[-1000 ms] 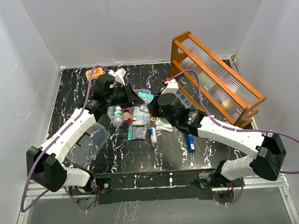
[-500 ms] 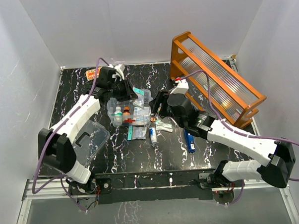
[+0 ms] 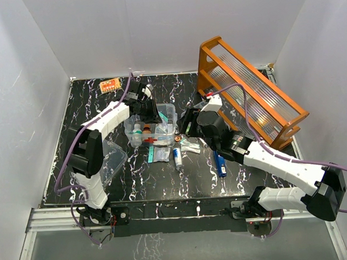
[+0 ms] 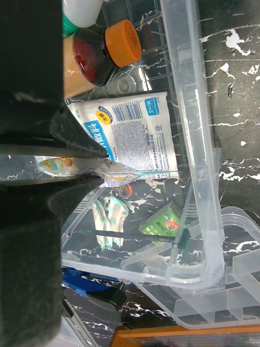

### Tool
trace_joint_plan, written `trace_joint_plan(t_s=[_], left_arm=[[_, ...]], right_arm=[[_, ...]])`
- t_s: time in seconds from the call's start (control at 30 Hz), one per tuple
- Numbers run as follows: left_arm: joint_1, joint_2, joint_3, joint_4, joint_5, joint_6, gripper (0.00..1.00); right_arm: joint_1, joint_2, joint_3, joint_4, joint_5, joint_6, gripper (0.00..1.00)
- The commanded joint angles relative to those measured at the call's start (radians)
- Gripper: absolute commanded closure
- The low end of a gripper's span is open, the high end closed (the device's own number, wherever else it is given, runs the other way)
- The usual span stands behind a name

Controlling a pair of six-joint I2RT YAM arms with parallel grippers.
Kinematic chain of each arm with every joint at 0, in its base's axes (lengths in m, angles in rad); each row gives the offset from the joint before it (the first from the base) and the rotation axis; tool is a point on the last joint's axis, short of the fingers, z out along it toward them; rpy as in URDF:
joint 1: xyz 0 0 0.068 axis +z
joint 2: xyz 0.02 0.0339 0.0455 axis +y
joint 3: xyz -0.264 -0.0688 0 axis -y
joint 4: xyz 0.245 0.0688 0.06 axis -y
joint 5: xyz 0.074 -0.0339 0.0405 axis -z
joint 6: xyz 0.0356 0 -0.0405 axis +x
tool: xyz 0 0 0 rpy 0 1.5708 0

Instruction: Organize the medicine kit

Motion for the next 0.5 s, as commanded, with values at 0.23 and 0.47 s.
trace_joint_plan(t_s=[0.23,0.47], left_arm=[[-0.012,0.034,0.014,-0.014,0.095,-0.005,0.93],[-0.019,0.041,-0.003,-0.055,0.074,-0.002,0.88]], right_arm=[[-0.005,-0.031,-0.009,0.022,0.012,0.015,0.39],[-0.006,-0.032,-0.014,0.020,0.008,0.021,0.38]])
